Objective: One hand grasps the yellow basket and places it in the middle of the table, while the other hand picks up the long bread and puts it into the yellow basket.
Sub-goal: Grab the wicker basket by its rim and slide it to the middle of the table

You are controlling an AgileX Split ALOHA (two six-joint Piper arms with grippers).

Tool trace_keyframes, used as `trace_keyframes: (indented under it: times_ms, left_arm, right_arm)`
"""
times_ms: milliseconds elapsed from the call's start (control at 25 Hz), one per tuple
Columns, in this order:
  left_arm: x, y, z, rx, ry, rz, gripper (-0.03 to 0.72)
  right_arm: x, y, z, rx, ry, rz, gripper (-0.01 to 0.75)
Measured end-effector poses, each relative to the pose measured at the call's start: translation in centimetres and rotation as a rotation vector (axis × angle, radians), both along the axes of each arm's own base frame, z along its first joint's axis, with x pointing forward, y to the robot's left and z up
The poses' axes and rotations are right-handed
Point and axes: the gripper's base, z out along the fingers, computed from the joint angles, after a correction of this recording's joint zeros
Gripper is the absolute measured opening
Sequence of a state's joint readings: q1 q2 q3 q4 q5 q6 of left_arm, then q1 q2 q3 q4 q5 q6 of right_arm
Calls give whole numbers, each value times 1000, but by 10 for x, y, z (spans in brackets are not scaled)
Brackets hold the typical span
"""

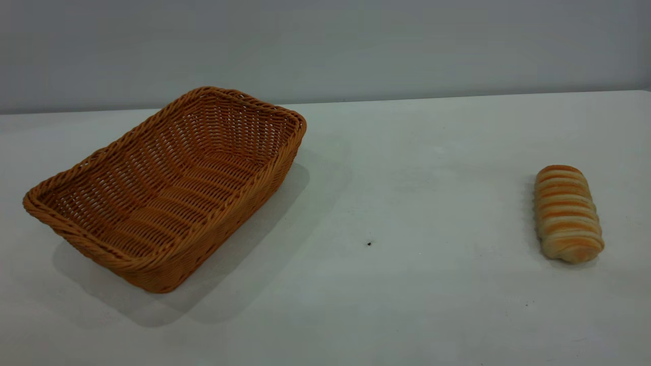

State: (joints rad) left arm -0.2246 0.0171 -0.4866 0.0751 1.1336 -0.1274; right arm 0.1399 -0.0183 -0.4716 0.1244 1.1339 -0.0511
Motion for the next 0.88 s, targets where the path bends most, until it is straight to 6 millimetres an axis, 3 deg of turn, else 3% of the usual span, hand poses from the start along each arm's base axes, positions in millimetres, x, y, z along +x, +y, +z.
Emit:
trace_keyframes:
  times_ms: [200,520,880]
  left_arm:
    - [15,-2,3,-32,96,68,529]
    - [59,-13,15,-85,66,93,501]
    - [119,-28,-3,-91,249,151,499]
  right_arm:
    - [0,1,1,11,-4,6,274]
    - [0,1,1,14,-4,26,274]
    - [0,0,1,8,-4,54,274]
